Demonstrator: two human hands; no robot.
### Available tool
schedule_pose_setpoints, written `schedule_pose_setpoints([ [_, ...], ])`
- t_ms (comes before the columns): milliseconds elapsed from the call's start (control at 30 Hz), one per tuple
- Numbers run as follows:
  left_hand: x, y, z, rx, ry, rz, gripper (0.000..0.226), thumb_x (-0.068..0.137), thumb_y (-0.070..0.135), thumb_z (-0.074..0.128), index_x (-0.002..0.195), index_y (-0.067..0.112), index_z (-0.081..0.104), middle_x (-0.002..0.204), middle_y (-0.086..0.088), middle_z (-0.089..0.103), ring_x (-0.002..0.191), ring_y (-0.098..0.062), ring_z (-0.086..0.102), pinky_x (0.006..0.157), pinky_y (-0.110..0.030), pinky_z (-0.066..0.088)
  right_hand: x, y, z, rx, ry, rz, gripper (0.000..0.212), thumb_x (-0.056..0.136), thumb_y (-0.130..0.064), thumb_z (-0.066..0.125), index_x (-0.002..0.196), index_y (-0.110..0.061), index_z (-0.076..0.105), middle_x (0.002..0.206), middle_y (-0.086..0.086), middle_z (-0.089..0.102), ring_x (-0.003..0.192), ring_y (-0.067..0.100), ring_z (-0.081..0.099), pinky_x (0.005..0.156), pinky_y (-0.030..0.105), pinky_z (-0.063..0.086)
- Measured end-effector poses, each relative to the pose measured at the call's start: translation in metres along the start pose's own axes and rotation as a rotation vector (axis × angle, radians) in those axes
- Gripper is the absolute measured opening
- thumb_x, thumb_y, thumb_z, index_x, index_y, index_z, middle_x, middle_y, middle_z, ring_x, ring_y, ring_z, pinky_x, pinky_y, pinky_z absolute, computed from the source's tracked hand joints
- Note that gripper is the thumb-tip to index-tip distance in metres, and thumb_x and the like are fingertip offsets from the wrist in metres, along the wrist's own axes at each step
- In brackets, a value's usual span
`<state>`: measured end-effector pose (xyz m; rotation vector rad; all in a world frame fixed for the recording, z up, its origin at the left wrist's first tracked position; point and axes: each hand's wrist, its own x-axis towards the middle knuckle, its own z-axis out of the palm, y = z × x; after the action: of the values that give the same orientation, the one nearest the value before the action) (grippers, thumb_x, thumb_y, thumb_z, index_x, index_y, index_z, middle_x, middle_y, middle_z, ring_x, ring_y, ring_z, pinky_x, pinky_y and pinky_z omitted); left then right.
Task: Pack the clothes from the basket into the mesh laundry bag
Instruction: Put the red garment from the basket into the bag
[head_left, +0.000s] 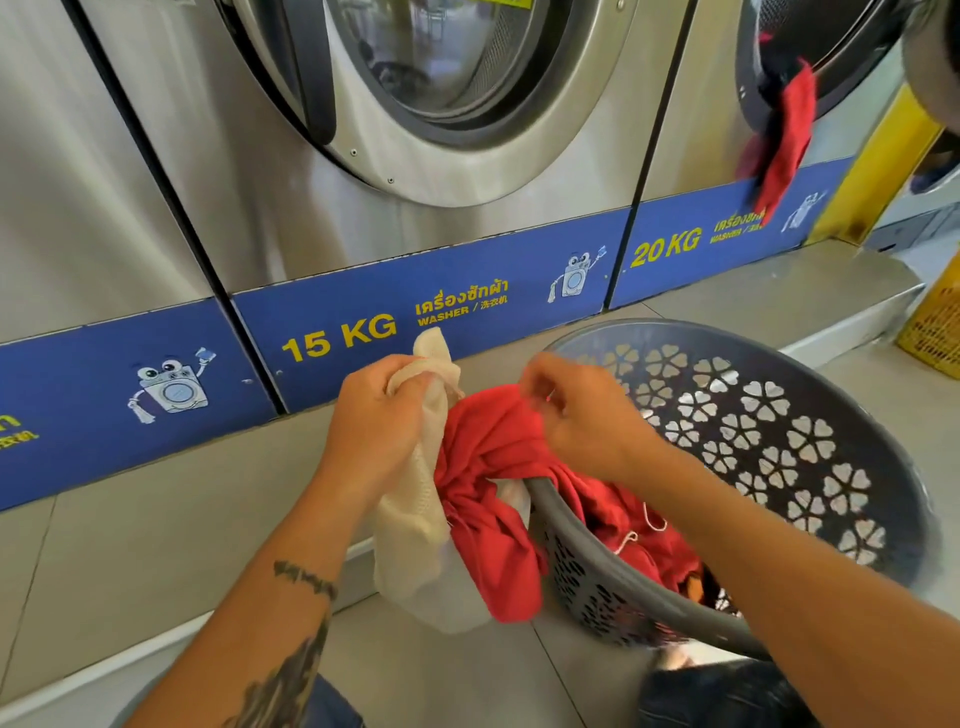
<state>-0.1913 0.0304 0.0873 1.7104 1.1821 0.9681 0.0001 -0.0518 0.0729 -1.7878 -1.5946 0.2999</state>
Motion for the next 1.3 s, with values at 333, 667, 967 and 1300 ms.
schedule_pose_setpoints([
  [333, -0.010, 0.006, 0.000, 0.052, -0.105, -0.089, 0.032, 0.055, 0.061, 0.044, 0.065, 0.046, 0.071, 0.065, 0.024, 0.066, 0.071, -0.001, 0.060, 0.059, -0.024, 0.039, -0.016, 0.073, 0.033, 0.224, -0.424, 0.726, 0.013, 0.077, -0.006, 0.048, 0.078, -0.014, 0.057, 0.065, 0.004, 0.050, 0.057, 0.020, 0.046, 0.057, 0.029, 0.038],
  [667, 0.001, -0.001, 0.001, 0.114, 0.052, 0.032, 0.022, 0.086, 0.033, 0.058, 0.084, 0.023, 0.078, 0.068, 0.007, 0.068, 0.065, -0.006, 0.060, 0.061, -0.026, 0.046, -0.001, -0.009, -0.004, 0.097, 0.070, 0.047, 0.032, 0.080, -0.035, 0.069, 0.106, -0.025, 0.053, 0.084, -0.011, 0.063, 0.072, 0.003, 0.059, 0.068, 0.024, 0.045],
  [967, -0.009, 0.002, -0.003, 0.088, 0.083, 0.157, 0.040, 0.078, 0.000, 0.043, 0.081, 0.027, 0.072, 0.068, 0.024, 0.062, 0.066, 0.006, 0.055, 0.053, -0.005, 0.035, -0.021, -0.033, 0.035, -0.167, -0.384, -0.328, 0.069, 0.067, -0.012, 0.061, 0.135, -0.024, 0.056, 0.137, -0.003, 0.057, 0.129, 0.020, 0.050, 0.103, 0.042, 0.042],
  [1300, -0.002, -0.006, -0.002, 0.099, 0.032, 0.116, 0.034, 0.082, -0.001, 0.041, 0.069, 0.020, 0.065, 0.048, 0.014, 0.049, 0.045, -0.001, 0.045, 0.040, -0.012, 0.032, -0.025, 0.024, -0.007, 0.342, -0.542, 0.642, 0.064, 0.082, -0.028, 0.078, 0.137, -0.026, 0.045, 0.128, 0.002, 0.063, 0.111, 0.024, 0.065, 0.096, 0.047, 0.055],
])
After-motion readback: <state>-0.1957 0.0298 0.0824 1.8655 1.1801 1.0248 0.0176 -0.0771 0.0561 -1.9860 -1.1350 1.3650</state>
